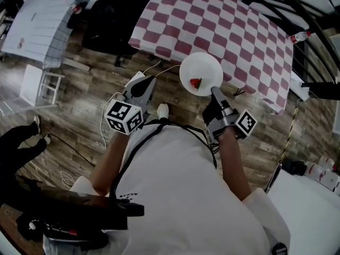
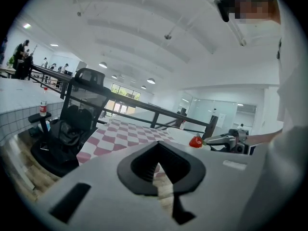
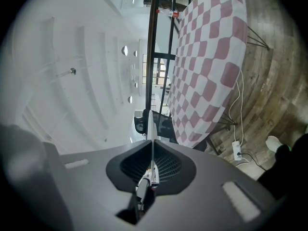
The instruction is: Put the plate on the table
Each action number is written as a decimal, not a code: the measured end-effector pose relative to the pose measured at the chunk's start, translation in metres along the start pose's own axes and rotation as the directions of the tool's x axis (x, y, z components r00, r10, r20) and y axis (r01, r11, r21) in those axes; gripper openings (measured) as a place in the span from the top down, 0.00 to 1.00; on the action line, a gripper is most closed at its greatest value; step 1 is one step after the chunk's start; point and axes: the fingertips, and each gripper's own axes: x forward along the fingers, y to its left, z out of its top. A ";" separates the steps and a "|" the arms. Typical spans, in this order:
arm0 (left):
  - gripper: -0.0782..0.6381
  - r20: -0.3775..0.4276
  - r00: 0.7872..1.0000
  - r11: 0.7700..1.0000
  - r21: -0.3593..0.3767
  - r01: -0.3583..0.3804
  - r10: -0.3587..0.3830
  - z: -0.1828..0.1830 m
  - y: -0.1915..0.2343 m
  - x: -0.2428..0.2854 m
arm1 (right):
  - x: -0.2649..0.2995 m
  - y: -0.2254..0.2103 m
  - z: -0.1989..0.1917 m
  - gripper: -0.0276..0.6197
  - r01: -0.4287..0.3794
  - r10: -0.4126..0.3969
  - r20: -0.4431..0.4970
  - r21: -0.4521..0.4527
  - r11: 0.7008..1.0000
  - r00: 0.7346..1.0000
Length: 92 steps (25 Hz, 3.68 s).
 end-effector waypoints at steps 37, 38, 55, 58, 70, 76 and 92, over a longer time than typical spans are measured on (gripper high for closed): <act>0.89 0.020 0.986 0.983 -0.091 -0.161 0.164 0.037 0.111 0.057 | 0.165 0.011 0.037 0.93 0.000 -0.007 -0.223 -0.027 1.000 0.975; 0.89 0.023 0.984 0.980 -0.096 -0.173 0.176 0.038 0.113 0.061 | 0.172 0.011 0.039 0.93 -0.004 -0.004 -0.245 -0.031 1.000 0.970; 0.88 0.028 0.934 0.923 -0.166 -0.348 0.357 0.039 0.143 0.116 | 0.270 -0.013 0.075 0.93 -0.021 0.000 -0.497 -0.037 0.999 0.868; 0.89 0.019 0.924 0.909 -0.187 -0.372 0.382 0.033 0.148 0.120 | 0.284 -0.022 0.078 0.93 -0.014 -0.013 -0.532 -0.047 0.999 0.847; 0.89 -0.021 0.867 0.837 -0.250 -0.486 0.497 0.013 0.167 0.121 | 0.332 -0.056 0.069 0.93 -0.031 -0.014 -0.668 -0.055 0.998 0.744; 0.88 -0.028 0.840 0.807 -0.261 -0.529 0.542 0.009 0.172 0.122 | 0.349 -0.084 0.063 0.93 -0.033 -0.018 -0.719 -0.057 0.998 0.695; 0.89 -0.075 0.796 0.745 -0.310 -0.590 0.600 -0.016 0.177 0.118 | 0.380 -0.147 0.050 0.93 -0.016 -0.063 -0.769 -0.095 0.995 0.636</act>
